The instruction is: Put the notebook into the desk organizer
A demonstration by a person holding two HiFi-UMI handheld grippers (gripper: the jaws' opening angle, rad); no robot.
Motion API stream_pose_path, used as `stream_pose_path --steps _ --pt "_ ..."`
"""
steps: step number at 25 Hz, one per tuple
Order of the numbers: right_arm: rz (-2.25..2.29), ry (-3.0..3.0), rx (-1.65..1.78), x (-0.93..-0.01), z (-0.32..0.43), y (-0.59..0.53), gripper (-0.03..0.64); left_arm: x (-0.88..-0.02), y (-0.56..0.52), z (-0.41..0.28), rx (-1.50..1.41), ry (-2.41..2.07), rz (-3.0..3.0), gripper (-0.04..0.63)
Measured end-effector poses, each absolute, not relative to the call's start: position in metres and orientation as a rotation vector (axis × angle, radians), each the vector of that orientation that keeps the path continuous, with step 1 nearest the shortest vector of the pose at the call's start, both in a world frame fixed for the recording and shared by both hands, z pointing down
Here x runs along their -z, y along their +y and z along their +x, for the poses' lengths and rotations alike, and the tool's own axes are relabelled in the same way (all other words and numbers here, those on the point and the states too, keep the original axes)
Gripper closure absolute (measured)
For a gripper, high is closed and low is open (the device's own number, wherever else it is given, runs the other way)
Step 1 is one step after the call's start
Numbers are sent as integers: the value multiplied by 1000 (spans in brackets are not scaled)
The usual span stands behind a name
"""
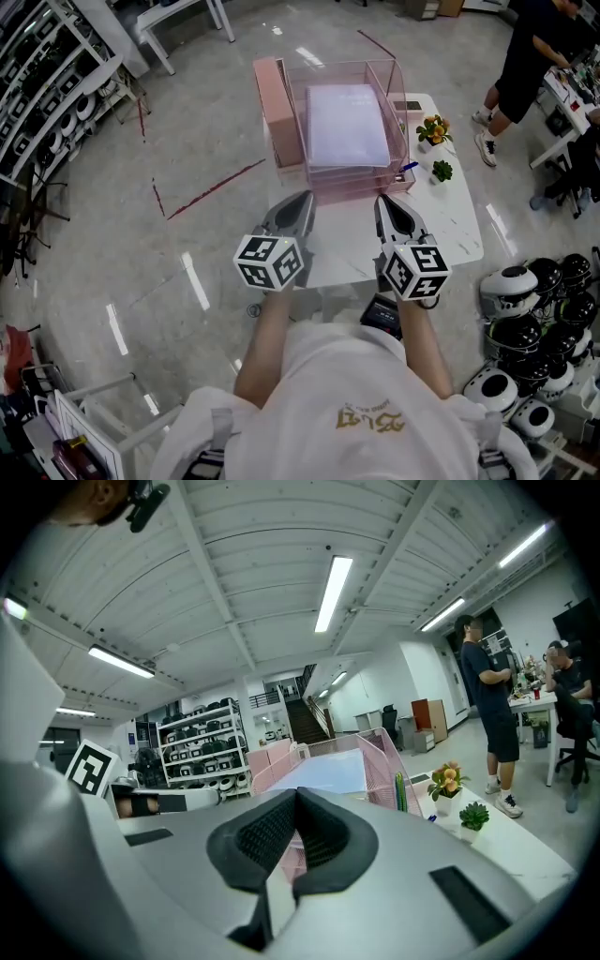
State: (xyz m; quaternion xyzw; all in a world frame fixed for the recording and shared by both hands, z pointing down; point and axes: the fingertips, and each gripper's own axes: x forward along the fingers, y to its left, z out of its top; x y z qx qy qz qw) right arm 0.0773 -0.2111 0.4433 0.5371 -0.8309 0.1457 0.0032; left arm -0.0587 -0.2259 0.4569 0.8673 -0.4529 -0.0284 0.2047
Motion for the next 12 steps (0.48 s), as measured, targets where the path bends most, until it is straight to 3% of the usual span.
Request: stream_pose_path --steps 12 --pt "1687 -2623 -516 -445 74 -207 606 -456 -224 -62 87 -1269 2413 578"
